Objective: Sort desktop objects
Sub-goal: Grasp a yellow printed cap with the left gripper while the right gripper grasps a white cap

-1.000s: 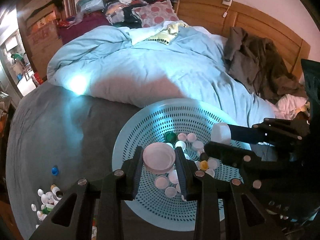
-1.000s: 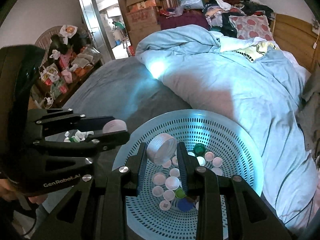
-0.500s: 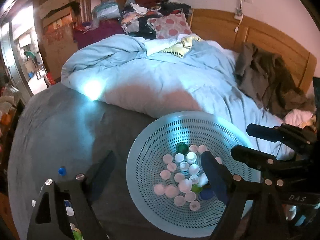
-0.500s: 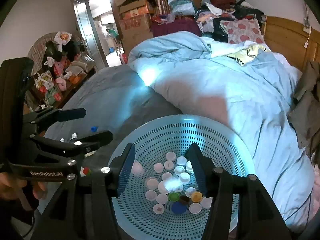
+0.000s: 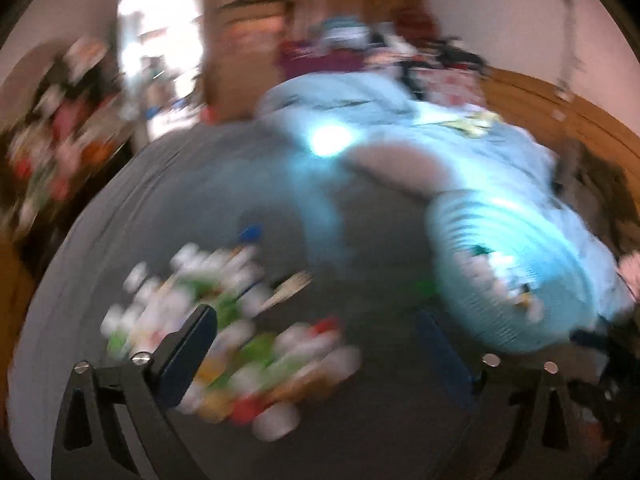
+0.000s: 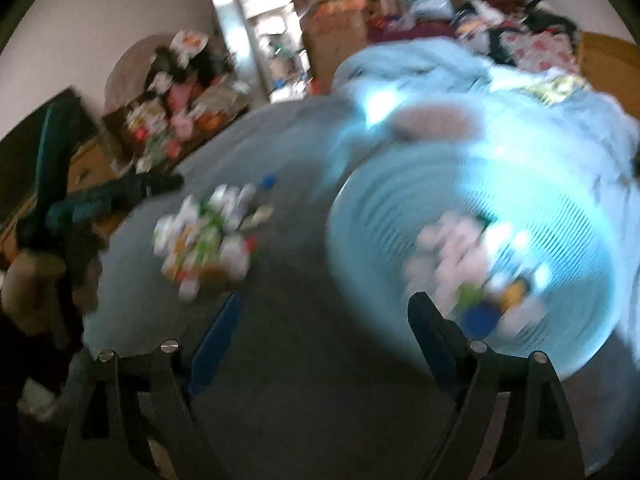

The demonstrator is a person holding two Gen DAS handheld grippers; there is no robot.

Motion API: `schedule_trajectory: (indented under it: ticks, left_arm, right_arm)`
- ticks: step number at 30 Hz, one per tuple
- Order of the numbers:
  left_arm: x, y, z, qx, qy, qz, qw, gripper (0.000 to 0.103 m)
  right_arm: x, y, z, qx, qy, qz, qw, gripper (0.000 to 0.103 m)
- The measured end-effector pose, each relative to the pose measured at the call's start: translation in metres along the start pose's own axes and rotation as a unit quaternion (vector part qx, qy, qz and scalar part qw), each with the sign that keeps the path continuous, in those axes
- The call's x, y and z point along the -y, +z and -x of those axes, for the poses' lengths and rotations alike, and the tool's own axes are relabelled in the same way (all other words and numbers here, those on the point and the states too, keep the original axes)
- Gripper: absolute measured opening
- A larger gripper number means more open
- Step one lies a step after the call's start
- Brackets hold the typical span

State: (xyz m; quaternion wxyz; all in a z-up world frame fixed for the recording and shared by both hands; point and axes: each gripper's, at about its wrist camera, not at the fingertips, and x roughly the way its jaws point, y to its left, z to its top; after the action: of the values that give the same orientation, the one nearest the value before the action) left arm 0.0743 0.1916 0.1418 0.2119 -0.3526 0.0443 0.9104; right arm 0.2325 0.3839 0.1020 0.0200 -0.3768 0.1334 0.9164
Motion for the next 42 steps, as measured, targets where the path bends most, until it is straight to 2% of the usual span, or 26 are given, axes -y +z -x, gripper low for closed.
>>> schedule_trajectory:
  ticks: [4,7,10,12,18,22,24,25,26,27,31,37,42]
  left_arm:
    - [-0.067,-0.058,-0.017,-0.058,0.028,0.053,0.9965,0.070]
    - [-0.085,-0.093,-0.026,-0.083,0.034,0.078,0.9929,0.061]
    - [-0.079,-0.107,-0.037,-0.092,0.012,0.075,0.9929,0.058]
    - [-0.070,-0.106,-0.044,-0.088,-0.007,0.069,0.9937,0.058]
    - [-0.078,-0.086,-0.070,-0.070,-0.004,0.097,0.9928,0.058]
    - [-0.068,-0.083,-0.081,-0.082,-0.004,0.061,0.9947,0.057]
    - [-0.064,-0.084,-0.083,-0.082,-0.008,0.054,0.9951,0.045]
    - [-0.066,-0.083,-0.082,-0.080,-0.008,0.059,0.9950,0.032]
    - [-0.068,-0.083,-0.080,-0.080,-0.007,0.065,0.9947,0.032]
    - [-0.071,-0.084,-0.077,-0.080,-0.010,0.072,0.9941,0.032]
    - [-0.086,-0.091,-0.052,-0.067,-0.019,0.098,0.9928,0.032]
    - [-0.102,-0.105,-0.023,-0.087,0.003,0.093,0.9919,0.032]
    - [-0.116,-0.112,-0.025,-0.096,0.017,0.113,0.9888,0.032]
  right_arm:
    - [-0.019,-0.048,-0.036,-0.063,0.026,-0.009,0.998,0.082]
    - [-0.021,-0.057,-0.045,-0.077,0.024,-0.013,0.997,0.082]
    - [-0.020,-0.052,-0.046,-0.077,0.015,-0.011,0.997,0.082]
    - [-0.017,-0.050,-0.048,-0.080,0.009,-0.014,0.997,0.082]
    - [-0.025,-0.059,-0.055,-0.099,0.000,-0.013,0.995,0.082]
    - [-0.028,-0.059,-0.061,-0.107,-0.001,-0.010,0.994,0.082]
    - [-0.031,-0.059,-0.064,-0.112,0.001,-0.009,0.994,0.081]
    - [-0.032,-0.059,-0.064,-0.113,0.001,-0.008,0.994,0.076]
    - [-0.034,-0.060,-0.065,-0.113,0.003,-0.005,0.994,0.067]
    - [-0.036,-0.059,-0.066,-0.113,0.005,-0.003,0.994,0.063]
    - [-0.045,-0.057,-0.063,-0.106,0.010,0.008,0.994,0.054]
    - [-0.070,-0.035,-0.079,-0.098,0.042,0.030,0.994,0.054]
    - [-0.118,0.007,-0.127,-0.089,0.089,0.070,0.990,0.054]
